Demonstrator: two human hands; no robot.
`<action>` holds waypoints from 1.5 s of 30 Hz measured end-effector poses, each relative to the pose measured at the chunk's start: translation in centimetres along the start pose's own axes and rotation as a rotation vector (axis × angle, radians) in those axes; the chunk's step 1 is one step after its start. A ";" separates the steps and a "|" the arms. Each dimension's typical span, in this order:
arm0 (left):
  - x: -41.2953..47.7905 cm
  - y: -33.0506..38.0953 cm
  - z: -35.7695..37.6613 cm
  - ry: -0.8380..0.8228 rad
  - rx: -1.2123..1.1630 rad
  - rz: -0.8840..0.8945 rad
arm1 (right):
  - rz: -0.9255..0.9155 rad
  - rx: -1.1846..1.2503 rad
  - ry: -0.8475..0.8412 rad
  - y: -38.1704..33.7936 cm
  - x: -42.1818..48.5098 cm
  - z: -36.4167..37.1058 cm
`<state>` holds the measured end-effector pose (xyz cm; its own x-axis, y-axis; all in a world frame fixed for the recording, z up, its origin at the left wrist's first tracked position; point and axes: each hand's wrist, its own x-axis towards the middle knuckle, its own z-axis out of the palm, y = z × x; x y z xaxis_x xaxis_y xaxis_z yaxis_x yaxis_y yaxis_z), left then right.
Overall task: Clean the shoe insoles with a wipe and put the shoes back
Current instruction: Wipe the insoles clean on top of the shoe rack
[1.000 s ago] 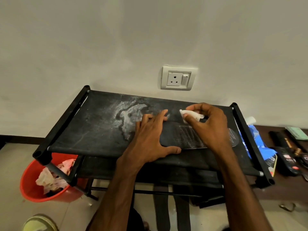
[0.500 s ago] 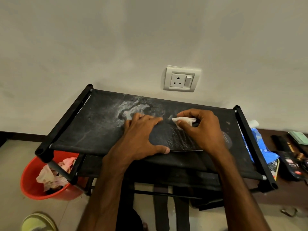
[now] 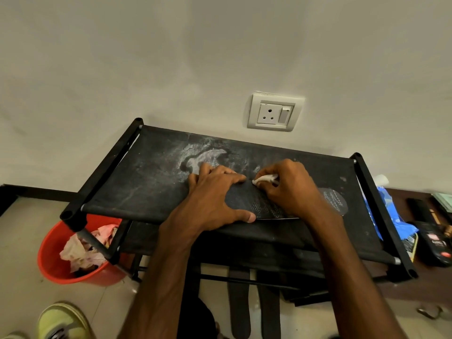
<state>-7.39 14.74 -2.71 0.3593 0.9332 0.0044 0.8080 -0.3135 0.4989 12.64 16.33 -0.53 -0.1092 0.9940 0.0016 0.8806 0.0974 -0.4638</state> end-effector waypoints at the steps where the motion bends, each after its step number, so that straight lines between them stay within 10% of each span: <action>1: 0.0 0.0 0.0 -0.001 -0.008 -0.002 | 0.000 0.000 -0.040 0.1 0.0 -0.3; 11: 0.0 0.0 0.1 0.016 -0.036 -0.008 | 0.055 -0.063 0.143 -0.5 -0.4 0.6; 19: -0.1 -0.1 0.1 0.018 -0.055 -0.013 | -0.011 -0.032 -0.173 -0.3 -0.6 -1.1; 27: -0.2 0.0 0.0 0.012 -0.072 -0.021 | 0.072 -0.003 0.180 -0.8 -0.2 1.1; 36: -0.1 0.3 -0.3 0.002 -0.071 -0.032 | -0.116 0.036 -0.224 -0.8 -0.7 -1.1; 45: -0.7 0.3 -0.5 -0.023 -0.131 -0.044 | -0.085 0.010 -0.052 -0.9 -1.7 -0.2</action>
<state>-7.63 14.09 -2.09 0.3365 0.9409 -0.0390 0.7561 -0.2453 0.6068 12.10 14.61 0.07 -0.2072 0.9783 -0.0044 0.8625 0.1805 -0.4727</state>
